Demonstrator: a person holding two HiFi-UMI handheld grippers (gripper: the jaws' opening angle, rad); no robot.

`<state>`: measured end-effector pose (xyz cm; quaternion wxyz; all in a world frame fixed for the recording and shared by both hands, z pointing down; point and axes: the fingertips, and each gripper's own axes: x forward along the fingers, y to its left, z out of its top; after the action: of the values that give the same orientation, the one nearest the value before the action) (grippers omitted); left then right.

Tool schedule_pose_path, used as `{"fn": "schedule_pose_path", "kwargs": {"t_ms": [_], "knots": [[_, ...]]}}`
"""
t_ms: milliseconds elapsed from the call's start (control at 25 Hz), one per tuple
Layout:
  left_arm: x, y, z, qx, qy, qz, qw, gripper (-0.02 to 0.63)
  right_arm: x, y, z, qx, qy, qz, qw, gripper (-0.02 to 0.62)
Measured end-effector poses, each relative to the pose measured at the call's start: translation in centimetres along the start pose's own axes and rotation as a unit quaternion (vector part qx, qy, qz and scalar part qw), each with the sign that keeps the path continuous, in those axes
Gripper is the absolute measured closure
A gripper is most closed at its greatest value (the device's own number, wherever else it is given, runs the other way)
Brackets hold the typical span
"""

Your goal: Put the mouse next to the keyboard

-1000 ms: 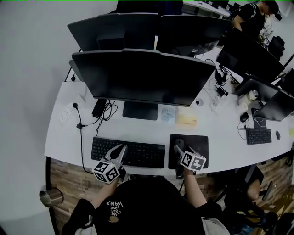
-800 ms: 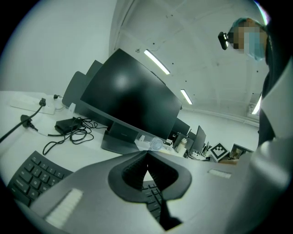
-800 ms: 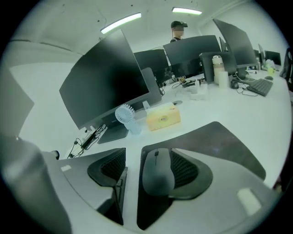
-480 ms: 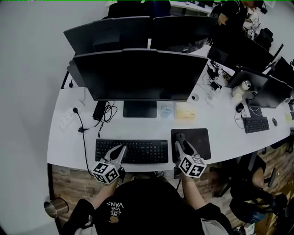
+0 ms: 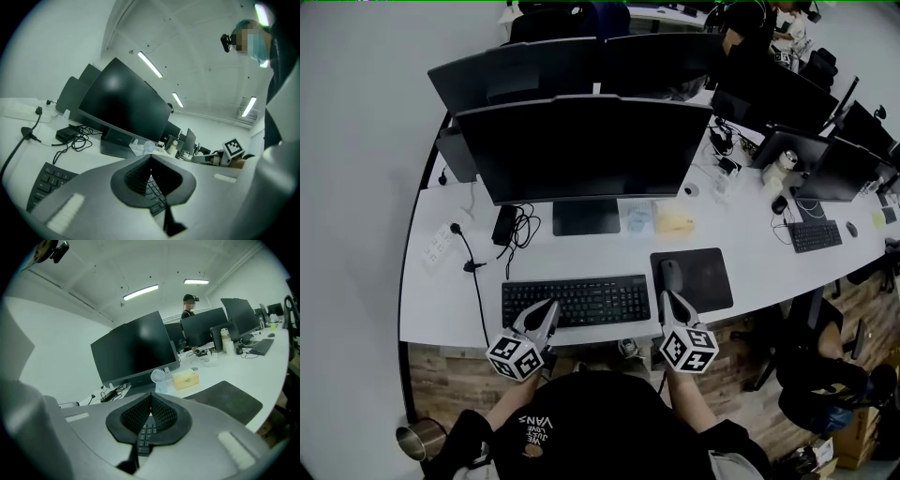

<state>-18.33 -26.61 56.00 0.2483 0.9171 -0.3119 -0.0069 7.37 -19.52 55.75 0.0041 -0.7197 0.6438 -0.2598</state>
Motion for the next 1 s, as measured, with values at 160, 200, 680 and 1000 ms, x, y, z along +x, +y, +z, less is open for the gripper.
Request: {"fn": "schedule_pose_path", "kwargs": {"t_ms": [160,200,680,1000], "knots": [[-1.1,-0.1,-0.1,0.002,-0.001,-0.010,0.9999,0.604,-1.3,1.2,-0.7,-0.001,-0.004,0.001,1.000,0.591],[-1.4,-0.2,-0.2,0.002,-0.001,-0.013,0.9999,0.604,-1.6,1.6,-0.9,-0.001,-0.004,0.001,1.000,0.591],[-4.2,-0.3,-1.1,0.011,0.004,-0.033,0.9994,0.604,-4.1,4.1,-4.8,-0.010,0.022,0.001,1.000,0.591],[-4.9,-0.2,-1.5,0.010,0.003,-0.035,0.9993,0.604,-4.4,4.7,-6.0,-0.033,0.040,-0.003,0.999,0.591]]}}
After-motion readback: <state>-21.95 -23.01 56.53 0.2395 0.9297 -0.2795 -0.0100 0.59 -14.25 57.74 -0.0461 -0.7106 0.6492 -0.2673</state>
